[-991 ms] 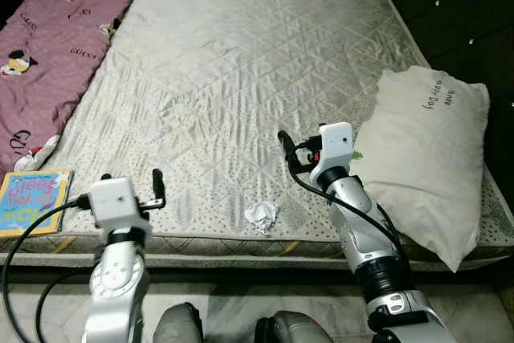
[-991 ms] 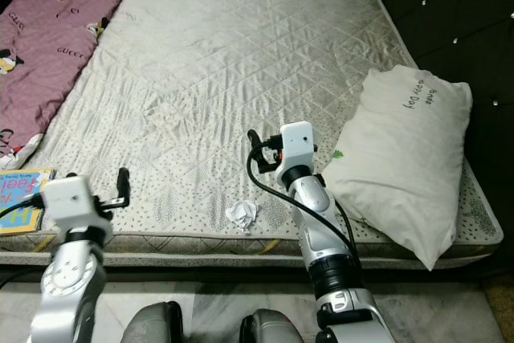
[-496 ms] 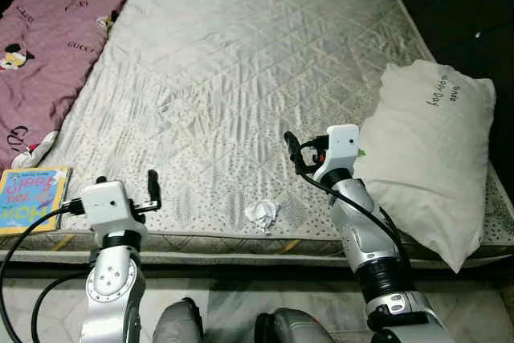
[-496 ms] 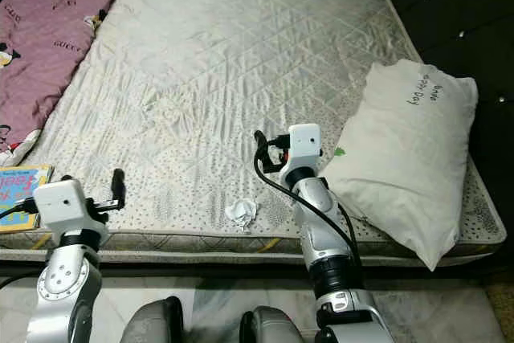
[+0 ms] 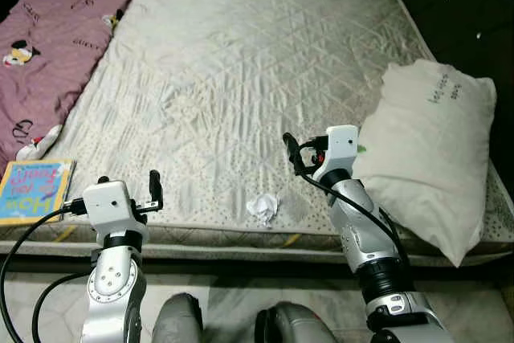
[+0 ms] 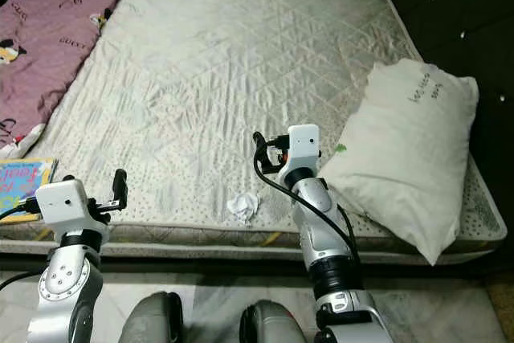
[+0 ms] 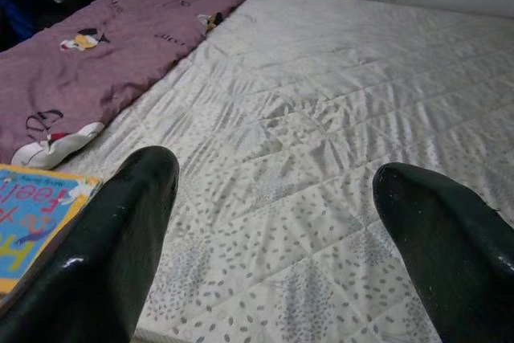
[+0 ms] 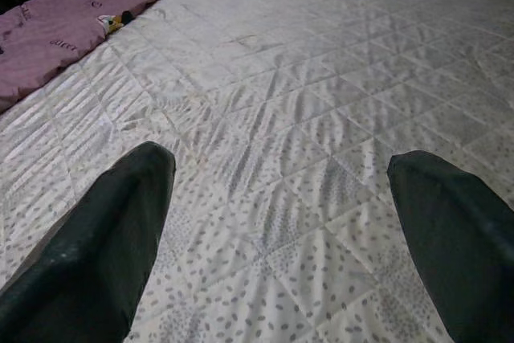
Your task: Clean up the room
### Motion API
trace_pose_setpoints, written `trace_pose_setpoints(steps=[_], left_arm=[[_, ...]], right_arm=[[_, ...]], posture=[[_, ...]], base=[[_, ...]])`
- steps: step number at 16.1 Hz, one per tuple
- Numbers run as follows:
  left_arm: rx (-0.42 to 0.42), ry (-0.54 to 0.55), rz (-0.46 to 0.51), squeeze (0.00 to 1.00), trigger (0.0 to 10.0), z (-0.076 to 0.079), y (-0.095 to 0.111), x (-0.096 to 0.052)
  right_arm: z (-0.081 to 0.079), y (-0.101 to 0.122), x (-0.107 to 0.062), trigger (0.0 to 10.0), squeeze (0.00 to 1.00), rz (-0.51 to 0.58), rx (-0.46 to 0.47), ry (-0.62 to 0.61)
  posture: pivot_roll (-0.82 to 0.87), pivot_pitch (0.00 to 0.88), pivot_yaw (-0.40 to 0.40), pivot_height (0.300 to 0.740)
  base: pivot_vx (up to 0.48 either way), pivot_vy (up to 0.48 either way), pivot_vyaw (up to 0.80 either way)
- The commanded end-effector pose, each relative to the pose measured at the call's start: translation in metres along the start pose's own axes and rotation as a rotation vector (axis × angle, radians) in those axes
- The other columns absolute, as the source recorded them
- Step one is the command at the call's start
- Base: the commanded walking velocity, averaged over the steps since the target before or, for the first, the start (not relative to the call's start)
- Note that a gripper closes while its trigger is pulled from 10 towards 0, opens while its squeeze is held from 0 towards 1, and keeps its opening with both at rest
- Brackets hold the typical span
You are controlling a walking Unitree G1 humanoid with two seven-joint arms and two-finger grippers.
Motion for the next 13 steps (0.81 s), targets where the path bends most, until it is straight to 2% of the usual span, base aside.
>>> trace_pose_setpoints(steps=[1,6,13], left_arm=[[-0.008,0.016,-0.001,0.0,10.0,-0.0027,0.0014,-0.0008],[-0.024,0.035,-0.004,0.0,10.0,-0.0048,0.0013,-0.0007],[-0.033,0.085,-0.004,0.0,10.0,-0.0112,0.0019,-0.0004]], right_arm=[[0.0018,0.0005,-0.0006,10.0,0.0,-0.004,0.005,0.001],[-0.0012,0.0016,0.0011,10.0,0.0,-0.004,-0.009,0.018],[-0.008,0.0036,0.0032,10.0,0.0,0.004,-0.011,0.057]], posture=[[-0.02,0.168,-0.063,0.671],[-0.03,0.177,-0.068,0.667],[-0.03,0.184,-0.074,0.592]], base=[[0.0,0.0,0.0],[0.0,0.0,0.0],[0.0,0.0,0.0]])
Point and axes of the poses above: a point about 5 cm out from each wrist's last joint towards the gripper, its own x axis pointing out of the wrist towards the gripper, its own y axis along the axis of the wrist's last joint, z = x × y, the point moved 4 cm from there along x, pointing out of the wrist towards the gripper, and after that the axes turned 2 degrees about -x, right-handed, at the moved point
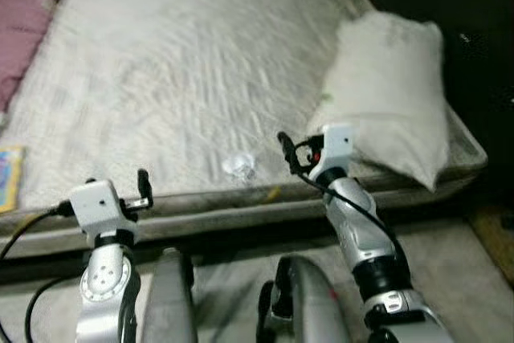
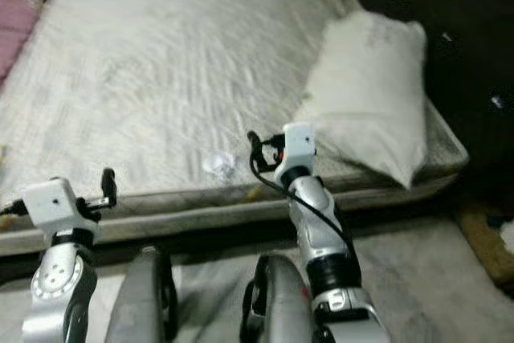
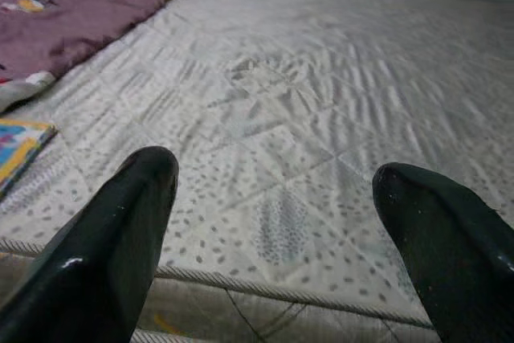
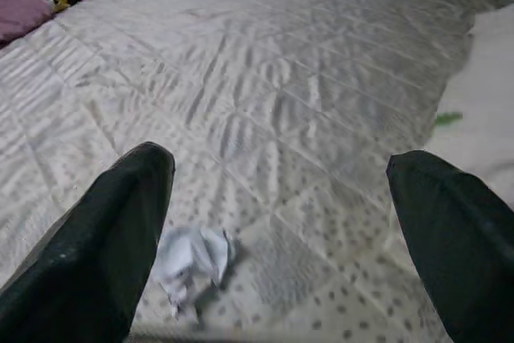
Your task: Clean up the room
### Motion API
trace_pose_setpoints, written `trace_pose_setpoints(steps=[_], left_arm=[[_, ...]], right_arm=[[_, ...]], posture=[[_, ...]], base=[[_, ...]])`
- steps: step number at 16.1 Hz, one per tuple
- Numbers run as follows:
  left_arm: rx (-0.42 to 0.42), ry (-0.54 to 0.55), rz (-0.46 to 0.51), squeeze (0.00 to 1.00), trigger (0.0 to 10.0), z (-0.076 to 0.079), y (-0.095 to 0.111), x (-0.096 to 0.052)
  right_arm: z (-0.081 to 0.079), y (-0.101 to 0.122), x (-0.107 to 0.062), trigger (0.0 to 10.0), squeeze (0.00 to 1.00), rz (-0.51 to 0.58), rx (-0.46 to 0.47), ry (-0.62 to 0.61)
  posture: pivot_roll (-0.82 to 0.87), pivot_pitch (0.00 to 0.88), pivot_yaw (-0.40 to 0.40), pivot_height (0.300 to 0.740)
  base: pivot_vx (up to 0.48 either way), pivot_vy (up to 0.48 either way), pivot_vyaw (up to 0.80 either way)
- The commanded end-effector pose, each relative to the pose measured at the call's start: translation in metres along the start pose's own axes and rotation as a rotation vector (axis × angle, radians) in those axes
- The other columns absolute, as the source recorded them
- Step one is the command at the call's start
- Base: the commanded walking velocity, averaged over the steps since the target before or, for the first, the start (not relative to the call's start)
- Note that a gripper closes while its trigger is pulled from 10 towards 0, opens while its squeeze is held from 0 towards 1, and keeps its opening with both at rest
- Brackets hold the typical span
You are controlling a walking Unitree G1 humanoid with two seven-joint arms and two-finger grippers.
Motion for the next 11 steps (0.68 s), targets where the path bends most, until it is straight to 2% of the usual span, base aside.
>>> trace_pose_setpoints(steps=[1,8,11], left_arm=[[-0.003,0.055,-0.019,0.0,10.0,-0.009,-0.004,-0.005],[-0.028,0.073,-0.029,0.0,10.0,-0.012,-0.006,-0.007],[-0.033,0.065,-0.032,0.0,10.0,-0.011,-0.006,-0.008]], right_arm=[[-0.005,0.003,0.003,10.0,0.0,-0.002,-0.012,0.024],[-0.009,0.001,0.004,10.0,0.0,-0.009,-0.048,0.055],[-0.015,0.003,0.003,10.0,0.0,0.007,-0.064,0.086]], posture=[[-0.03,0.184,-0.075,0.592],[-0.02,0.187,-0.081,0.592],[-0.02,0.188,-0.082,0.592]], base=[[0.0,0.0,0.0],[0.0,0.0,0.0],[0.0,0.0,0.8]])
Point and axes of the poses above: a point about 5 cm out from each wrist's last joint towards the gripper, its own x axis pointing out of the wrist towards the gripper, its own y axis along the axis of the wrist's last joint, z = x × y, the point moved 4 cm from there along x, pointing out of the wrist towards the gripper, and after that the axes turned 2 degrees about -x, right-handed, at the moved point
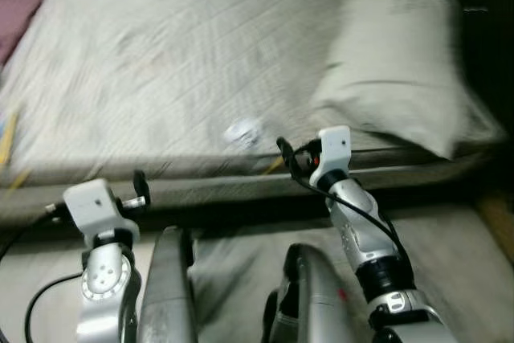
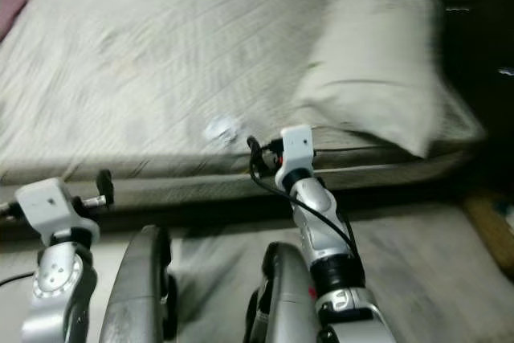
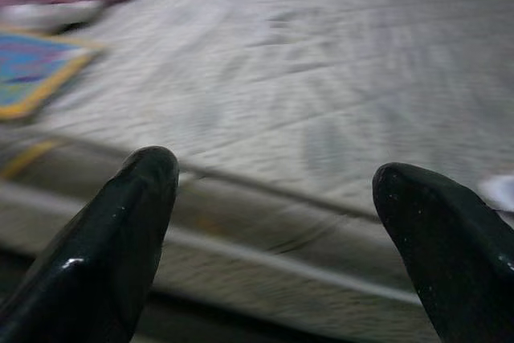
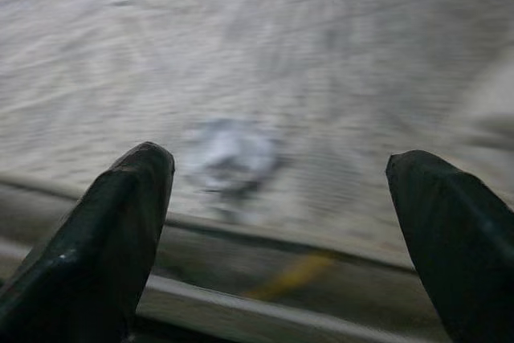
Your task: Clean up the room
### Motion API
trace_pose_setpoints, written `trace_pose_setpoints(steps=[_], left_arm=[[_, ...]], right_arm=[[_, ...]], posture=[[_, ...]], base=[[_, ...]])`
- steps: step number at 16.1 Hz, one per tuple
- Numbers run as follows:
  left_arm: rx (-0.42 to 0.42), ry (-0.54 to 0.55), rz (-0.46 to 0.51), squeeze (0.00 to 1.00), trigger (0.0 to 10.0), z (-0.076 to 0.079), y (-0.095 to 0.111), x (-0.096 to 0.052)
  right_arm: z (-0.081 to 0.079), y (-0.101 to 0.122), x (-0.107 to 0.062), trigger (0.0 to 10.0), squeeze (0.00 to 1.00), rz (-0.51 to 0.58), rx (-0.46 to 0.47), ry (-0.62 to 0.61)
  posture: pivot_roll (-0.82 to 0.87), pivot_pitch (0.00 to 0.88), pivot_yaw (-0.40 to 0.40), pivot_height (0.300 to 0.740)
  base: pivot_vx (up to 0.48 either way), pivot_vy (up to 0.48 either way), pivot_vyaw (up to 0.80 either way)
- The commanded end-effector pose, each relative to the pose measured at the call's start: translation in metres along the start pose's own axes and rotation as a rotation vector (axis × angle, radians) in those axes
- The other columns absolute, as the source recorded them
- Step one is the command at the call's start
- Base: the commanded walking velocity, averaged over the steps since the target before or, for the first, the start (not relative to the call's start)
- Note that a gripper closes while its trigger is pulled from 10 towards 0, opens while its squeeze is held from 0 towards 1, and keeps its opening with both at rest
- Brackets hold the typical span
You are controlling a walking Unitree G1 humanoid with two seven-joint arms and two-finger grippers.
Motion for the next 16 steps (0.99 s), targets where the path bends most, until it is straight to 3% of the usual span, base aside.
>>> trace_pose_setpoints(steps=[1,8,11,14,16], left_arm=[[-0.001,-0.003,-0.019,0.0,10.0,-0.0016,-0.0039,-0.0033],[-0.012,-0.045,-0.013,0.0,10.0,0.0029,-0.0015,-0.0034],[-0.013,-0.054,-0.014,0.0,10.0,0.0038,-0.0016,-0.0032],[-0.016,-0.059,-0.015,0.0,10.0,0.0046,-0.0011,-0.0029],[-0.018,-0.062,-0.014,0.0,10.0,0.0054,-0.001,-0.003]], right_arm=[[-0.0055,0.0026,0.0001,10.0,0.0,0.013,-0.007,0.023],[-0.0057,0.002,0.0006,10.0,0.0,0.012,0.008,0.019],[-0.0074,0.0037,0.0002,10.0,0.0,0.024,0.005,0.033],[-0.0079,0.004,0.0003,10.0,0.0,0.024,0.005,0.036],[-0.0063,0.0036,0.0009,10.0,0.0,0.02,0.012,0.027]], posture=[[-0.02,0.188,-0.082,0.592],[-0.02,0.203,-0.079,0.592],[-0.03,0.206,-0.078,0.592],[-0.03,0.209,-0.077,0.592],[-0.03,0.21,-0.078,0.592]], base=[[0.0,0.0,0.58],[0.0,0.0,0.0],[0.259,0.0,0.0],[0.28,0.0,0.75],[0.296,0.0,0.0]])
Point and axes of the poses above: a point about 5 cm out from each wrist's last joint towards the gripper, its own x axis pointing out of the wrist towards the gripper, its own y axis along the axis of the wrist's last joint, z = x × y, the point moved 4 cm from there along x, pointing out of the wrist towards the gripper, and after that the axes turned 2 degrees about -x, right-handed, at the moved point
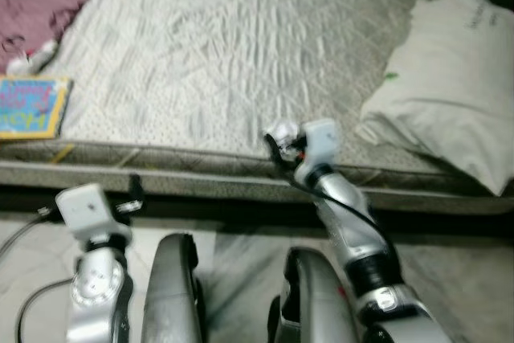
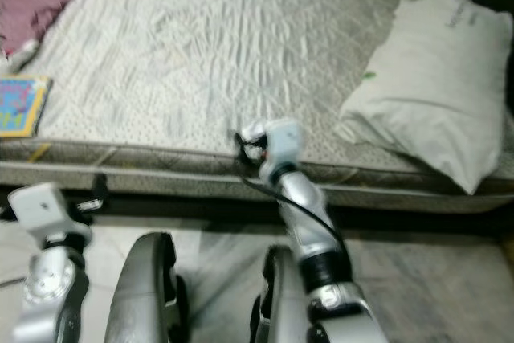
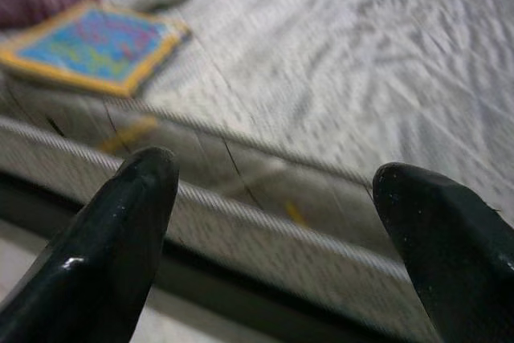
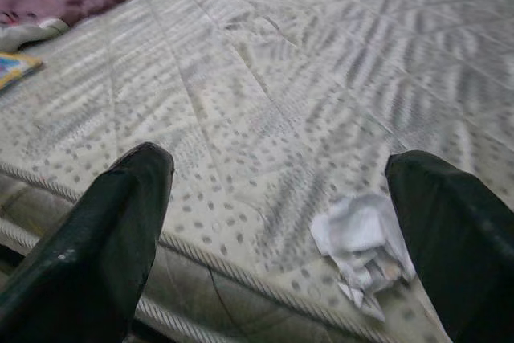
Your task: Clean up the room
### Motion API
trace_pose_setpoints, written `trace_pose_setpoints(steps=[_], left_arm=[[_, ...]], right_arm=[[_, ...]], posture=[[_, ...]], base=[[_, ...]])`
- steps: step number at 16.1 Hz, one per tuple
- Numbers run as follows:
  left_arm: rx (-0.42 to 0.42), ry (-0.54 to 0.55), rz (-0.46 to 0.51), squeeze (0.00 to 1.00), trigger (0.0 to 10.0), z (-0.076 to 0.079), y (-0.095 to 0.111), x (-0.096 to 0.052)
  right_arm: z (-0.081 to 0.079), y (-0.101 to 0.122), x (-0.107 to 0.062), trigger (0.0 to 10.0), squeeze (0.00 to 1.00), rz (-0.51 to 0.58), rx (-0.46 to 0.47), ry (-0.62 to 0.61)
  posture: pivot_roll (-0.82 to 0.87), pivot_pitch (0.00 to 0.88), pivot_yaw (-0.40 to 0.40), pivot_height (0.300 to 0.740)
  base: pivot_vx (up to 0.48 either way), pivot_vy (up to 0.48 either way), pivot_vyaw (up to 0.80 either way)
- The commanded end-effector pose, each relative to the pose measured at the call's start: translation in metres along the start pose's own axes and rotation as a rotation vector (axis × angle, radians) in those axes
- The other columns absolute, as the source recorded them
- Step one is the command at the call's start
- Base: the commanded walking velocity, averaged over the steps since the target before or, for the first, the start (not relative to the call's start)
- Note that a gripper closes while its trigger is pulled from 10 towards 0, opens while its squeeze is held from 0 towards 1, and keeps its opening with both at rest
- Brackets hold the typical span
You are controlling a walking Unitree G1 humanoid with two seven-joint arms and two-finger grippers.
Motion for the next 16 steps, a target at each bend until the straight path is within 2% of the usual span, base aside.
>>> trace_pose_setpoints(steps=[1,5,7,11,16], left_arm=[[-0.019,-0.032,-0.008,0.0,10.0,0.0098,-0.0015,-0.0027],[-0.02,-0.037,-0.012,0.0,10.0,0.0105,-0.0017,-0.0023],[-0.029,-0.055,-0.008,0.0,10.0,0.0132,-0.0011,-0.0022],[-0.016,-0.07,-0.022,0.0,10.0,0.016,-0.0031,-0.0016],[-0.025,-0.067,-0.027,0.0,10.0,0.0162,-0.0045,-0.0021]], right_arm=[[0.016,-0.0091,-0.0076,10.0,0.0,-0.031,0.001,-0.042],[0.0162,-0.0092,-0.007,10.0,0.0,-0.031,0.006,-0.046],[0.0165,-0.0091,-0.0069,10.0,0.0,-0.031,0.005,-0.05],[0.0178,-0.0092,-0.0069,10.0,0.0,-0.028,0.007,-0.055],[0.0198,-0.0091,-0.0056,10.0,0.0,-0.03,0.002,-0.063]], posture=[[-0.03,0.21,-0.079,0.592],[-0.03,0.211,-0.078,0.592],[-0.03,0.211,-0.076,0.592],[-0.03,0.209,-0.075,0.592],[-0.02,0.204,-0.078,0.592]], base=[[0.304,0.0,0.0],[0.284,0.0,0.0],[0.0,0.0,0.0],[0.43,0.0,0.0],[0.0,0.0,0.0]])
Point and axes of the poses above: a point about 5 cm out from each wrist's last joint towards the gripper, its own x axis pointing out of the wrist towards the gripper, its own y axis along the axis of the wrist's last joint, z = x × y, the point moved 4 cm from there along x, pointing out of the wrist towards the gripper, and after that the axes turned 2 degrees about -x, right-handed, at the moved point
